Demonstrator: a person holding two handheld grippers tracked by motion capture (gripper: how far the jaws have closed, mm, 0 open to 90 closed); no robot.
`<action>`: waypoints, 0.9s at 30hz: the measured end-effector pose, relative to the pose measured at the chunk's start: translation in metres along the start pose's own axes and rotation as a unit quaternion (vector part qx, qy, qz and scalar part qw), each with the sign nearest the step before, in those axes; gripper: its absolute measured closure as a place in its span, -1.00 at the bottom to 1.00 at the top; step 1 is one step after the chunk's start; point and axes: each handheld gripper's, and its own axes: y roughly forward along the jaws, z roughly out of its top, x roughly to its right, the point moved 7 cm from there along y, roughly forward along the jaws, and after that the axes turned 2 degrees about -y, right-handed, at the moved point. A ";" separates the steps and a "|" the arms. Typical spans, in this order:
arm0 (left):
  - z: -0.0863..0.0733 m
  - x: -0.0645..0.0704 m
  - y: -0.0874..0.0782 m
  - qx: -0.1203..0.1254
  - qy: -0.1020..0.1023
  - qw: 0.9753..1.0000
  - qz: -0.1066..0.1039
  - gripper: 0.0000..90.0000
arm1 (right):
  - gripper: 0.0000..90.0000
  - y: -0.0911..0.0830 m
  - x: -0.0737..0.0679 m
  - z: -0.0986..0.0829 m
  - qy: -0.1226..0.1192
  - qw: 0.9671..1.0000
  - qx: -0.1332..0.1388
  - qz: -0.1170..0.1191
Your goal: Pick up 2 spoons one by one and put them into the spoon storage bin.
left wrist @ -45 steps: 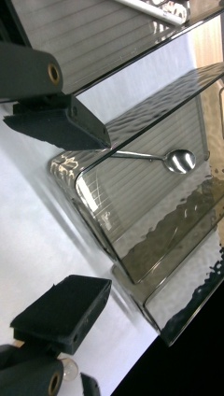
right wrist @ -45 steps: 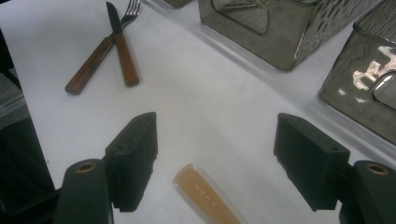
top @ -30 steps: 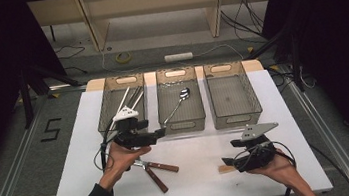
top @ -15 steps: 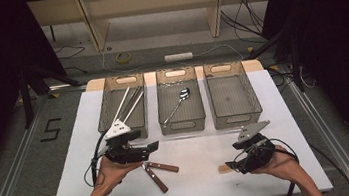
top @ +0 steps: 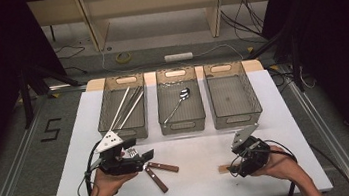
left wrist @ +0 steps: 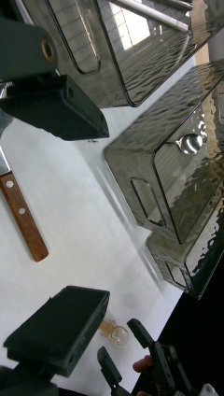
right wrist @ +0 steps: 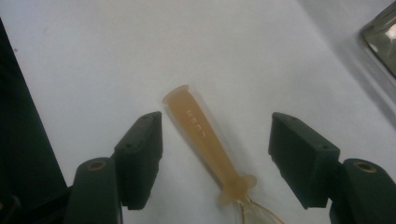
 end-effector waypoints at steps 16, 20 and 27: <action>-0.005 0.009 -0.003 0.011 0.005 1.000 -0.005 -0.65 | -0.02 0.016 -0.002 -0.006 -0.012 0.999 -0.031 0.017; -0.004 0.010 -0.004 0.012 0.003 1.000 -0.008 -0.65 | 0.03 0.020 -0.003 -0.007 -0.016 0.999 -0.041 0.018; -0.005 0.010 -0.004 0.010 0.006 1.000 -0.005 -0.65 | 0.20 0.027 -0.003 -0.007 -0.030 0.998 -0.058 0.018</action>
